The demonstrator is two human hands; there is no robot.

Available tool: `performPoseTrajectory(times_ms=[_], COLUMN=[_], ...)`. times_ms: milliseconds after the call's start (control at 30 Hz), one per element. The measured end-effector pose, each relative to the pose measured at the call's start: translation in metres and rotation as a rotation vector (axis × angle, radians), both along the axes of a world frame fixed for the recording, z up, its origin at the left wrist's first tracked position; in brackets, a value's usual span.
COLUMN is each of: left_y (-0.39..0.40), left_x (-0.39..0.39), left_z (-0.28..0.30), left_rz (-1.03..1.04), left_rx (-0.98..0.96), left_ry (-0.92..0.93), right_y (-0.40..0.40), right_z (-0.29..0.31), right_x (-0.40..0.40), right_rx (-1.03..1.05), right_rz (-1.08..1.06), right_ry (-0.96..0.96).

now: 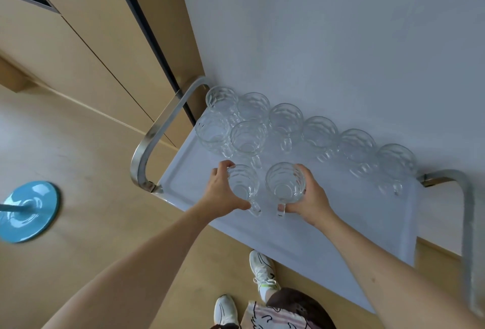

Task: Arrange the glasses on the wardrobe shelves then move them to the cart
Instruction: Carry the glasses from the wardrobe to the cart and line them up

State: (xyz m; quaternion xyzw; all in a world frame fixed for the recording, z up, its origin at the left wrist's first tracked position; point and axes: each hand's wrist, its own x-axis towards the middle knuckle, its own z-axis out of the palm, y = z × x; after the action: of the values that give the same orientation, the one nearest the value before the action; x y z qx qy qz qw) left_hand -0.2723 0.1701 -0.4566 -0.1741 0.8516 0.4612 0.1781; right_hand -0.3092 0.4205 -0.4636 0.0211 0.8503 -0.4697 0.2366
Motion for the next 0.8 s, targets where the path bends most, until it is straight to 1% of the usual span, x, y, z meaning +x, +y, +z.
performPoseTrajectory(times_ms=[200,300,367,467,533,600,800], left_y=[-0.003,-0.002,-0.002,-0.002,-0.003,-0.004,-0.005], left_x=[0.002,0.002,0.002,0.002,0.002,0.002,0.002], left_z=[-0.004,-0.006,-0.007,-0.007,-0.008,-0.007,-0.007], left_rz=[-0.056,-0.051,-0.052,-0.046,-0.046,-0.048,-0.052], left_rx=[-0.039,-0.043,-0.041,-0.028,-0.026,-0.017,0.001], left_ry=[-0.008,-0.003,0.004,0.006,0.007,0.002,-0.007], right_y=[0.007,-0.001,-0.014,-0.032,-0.038,-0.038,-0.033], right_z=[-0.001,0.004,0.009,0.016,0.018,0.020,0.023], right_x=[0.019,0.029,0.032,0.028,0.020,0.008,-0.020], right_rx=[0.122,0.119,0.125,0.310,0.360,0.348,0.286], right_rz=[-0.108,-0.145,-0.156,-0.110,-0.132,-0.140,-0.046], right_ry=[-0.088,-0.018,-0.017,0.047,0.076,0.080,0.153])
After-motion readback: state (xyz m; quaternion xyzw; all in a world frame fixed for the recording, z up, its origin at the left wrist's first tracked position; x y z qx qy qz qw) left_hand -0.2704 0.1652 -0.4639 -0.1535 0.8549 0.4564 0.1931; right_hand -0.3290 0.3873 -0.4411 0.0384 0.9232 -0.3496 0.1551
